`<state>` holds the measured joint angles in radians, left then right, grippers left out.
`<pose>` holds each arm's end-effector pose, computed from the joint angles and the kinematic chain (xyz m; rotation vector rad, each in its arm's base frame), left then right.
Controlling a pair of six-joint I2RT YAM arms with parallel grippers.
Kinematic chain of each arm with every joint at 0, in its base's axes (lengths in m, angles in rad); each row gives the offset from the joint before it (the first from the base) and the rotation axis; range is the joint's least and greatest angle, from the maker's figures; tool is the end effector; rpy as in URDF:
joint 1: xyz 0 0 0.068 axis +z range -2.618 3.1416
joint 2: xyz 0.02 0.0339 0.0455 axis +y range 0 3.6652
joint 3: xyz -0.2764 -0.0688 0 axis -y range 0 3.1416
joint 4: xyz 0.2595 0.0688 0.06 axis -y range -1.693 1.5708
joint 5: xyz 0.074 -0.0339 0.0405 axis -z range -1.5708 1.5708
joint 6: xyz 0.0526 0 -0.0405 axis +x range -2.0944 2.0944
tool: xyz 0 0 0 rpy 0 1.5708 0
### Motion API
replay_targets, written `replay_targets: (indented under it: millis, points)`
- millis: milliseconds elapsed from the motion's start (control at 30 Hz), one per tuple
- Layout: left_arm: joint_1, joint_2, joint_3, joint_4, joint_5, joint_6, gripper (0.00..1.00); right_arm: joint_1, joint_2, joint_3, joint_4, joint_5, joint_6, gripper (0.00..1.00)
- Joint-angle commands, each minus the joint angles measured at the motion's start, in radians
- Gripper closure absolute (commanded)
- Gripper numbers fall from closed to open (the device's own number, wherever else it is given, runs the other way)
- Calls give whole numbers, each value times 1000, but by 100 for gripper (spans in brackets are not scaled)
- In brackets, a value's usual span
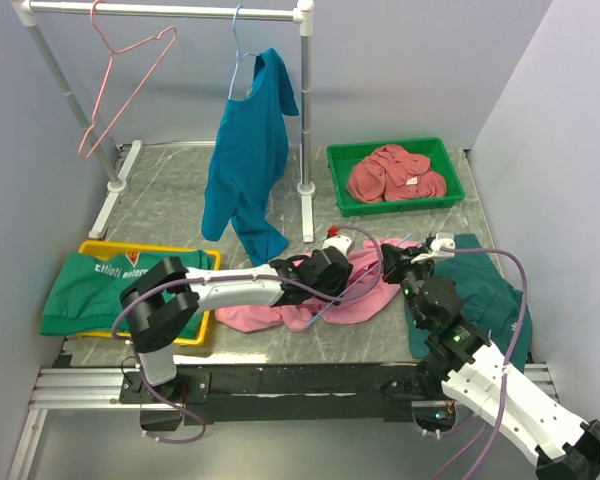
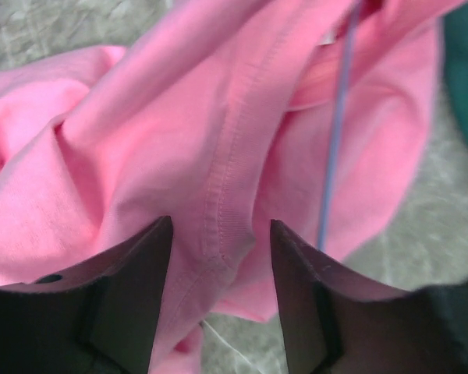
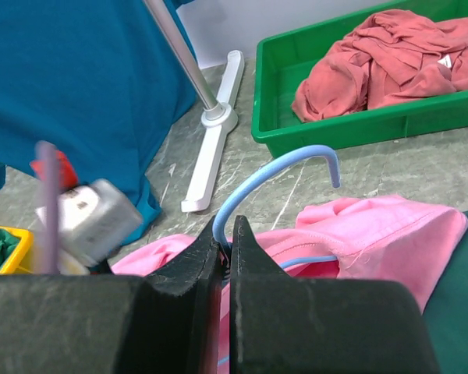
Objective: Place the t-shirt on the hanger
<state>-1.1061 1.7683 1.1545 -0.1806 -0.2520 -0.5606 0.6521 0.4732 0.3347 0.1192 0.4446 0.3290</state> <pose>0.1948 -0.3593 0.1950 0.5250 2.3366 -0.5203 0.1415 0.0796 0.2607 0.0908 1.6008 0.4113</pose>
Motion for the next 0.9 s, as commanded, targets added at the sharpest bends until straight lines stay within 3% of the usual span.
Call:
replay_targets:
  millis: [0, 33, 167, 267, 567, 867]
  points:
    - [-9, 34, 47, -36, -116, 22, 48, 6, -10, 7, 48, 25, 12, 100]
    - [-9, 36, 47, -39, -119, 25, 51, 7, -10, 9, 48, 23, 12, 100]
    - [-9, -1, 31, -39, -122, 30, 82, 6, -5, 18, 43, 37, 12, 100]
    - [15, -87, -10, -8, -54, 33, 96, 6, 10, 29, 43, 51, 15, 100]
    - [192, -360, -166, 84, 325, 54, 99, 7, 114, 145, 46, 150, 7, 100]
    - [247, -516, -203, 9, 390, 88, 99, 7, 289, 360, -15, 359, -15, 100]
